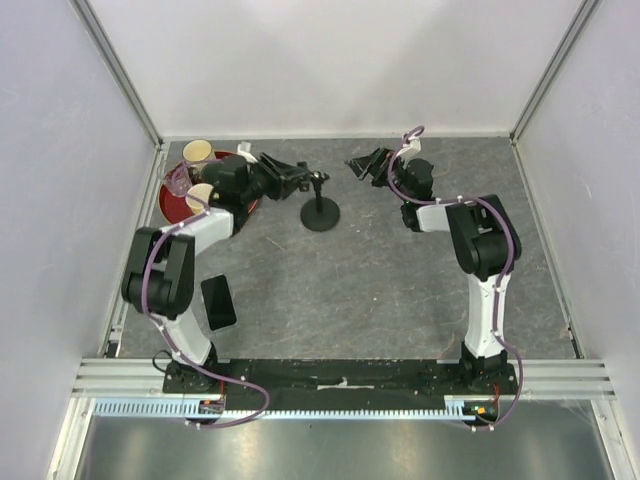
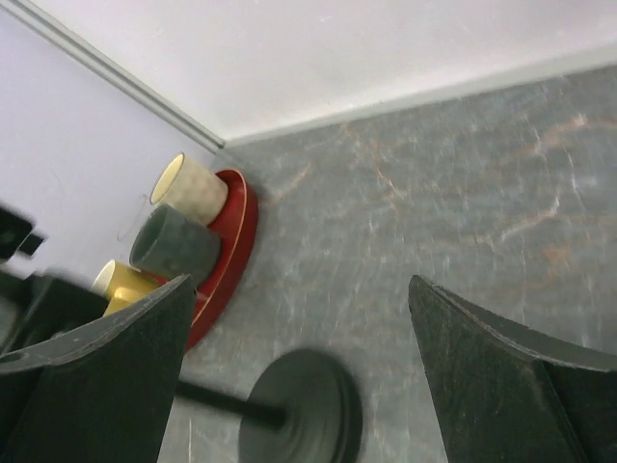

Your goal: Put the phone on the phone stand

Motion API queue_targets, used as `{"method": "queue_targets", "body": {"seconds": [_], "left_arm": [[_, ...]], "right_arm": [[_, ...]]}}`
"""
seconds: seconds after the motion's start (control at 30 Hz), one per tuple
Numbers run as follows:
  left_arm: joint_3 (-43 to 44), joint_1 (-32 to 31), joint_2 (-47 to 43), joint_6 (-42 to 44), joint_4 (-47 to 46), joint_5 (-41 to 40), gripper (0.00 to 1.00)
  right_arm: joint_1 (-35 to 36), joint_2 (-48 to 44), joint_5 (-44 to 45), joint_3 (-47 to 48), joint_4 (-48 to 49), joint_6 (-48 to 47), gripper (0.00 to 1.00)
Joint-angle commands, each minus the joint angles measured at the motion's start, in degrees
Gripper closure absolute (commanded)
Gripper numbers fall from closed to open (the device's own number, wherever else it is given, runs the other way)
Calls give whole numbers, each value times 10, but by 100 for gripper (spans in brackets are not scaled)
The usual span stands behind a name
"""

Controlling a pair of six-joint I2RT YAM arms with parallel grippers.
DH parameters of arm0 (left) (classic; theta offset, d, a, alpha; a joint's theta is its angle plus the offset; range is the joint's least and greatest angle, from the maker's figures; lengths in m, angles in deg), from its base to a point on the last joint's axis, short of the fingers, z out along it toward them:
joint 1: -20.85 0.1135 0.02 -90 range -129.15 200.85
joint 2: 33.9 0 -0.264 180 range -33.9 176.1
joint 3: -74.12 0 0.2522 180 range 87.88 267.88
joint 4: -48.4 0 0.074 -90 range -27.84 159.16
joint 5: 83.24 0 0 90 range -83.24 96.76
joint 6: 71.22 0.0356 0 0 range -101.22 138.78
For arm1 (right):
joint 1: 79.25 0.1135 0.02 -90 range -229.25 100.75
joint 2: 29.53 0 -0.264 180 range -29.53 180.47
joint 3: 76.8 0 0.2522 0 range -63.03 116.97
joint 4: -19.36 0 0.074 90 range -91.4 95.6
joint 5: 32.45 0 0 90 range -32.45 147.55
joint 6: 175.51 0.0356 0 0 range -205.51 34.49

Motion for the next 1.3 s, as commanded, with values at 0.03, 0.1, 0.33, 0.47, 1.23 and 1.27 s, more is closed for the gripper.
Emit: {"method": "queue_targets", "body": {"seconds": [0.03, 0.1, 0.33, 0.47, 1.23, 1.27], "left_arm": [[-166, -78, -181, -41, -81, -133, 98], [-208, -119, -226, -53, -91, -189, 98], [-320, -232, -285, -63, -140, -308, 98], [-336, -261, -289, -74, -147, -330, 95], [-424, -271, -837, 147, 348, -360, 4], [-420, -270, -869, 157, 418, -385, 4]], "right_arm": [[-1, -124, 42, -84, -76, -38, 2], [-1, -164, 35, -131, -79, -28, 2], [5, -312, 65, -266, -194, -71, 2], [15, -384, 97, -274, -291, -82, 2], [37, -579, 142, -274, -653, -172, 2], [66, -586, 173, -253, -668, -179, 2]]}}
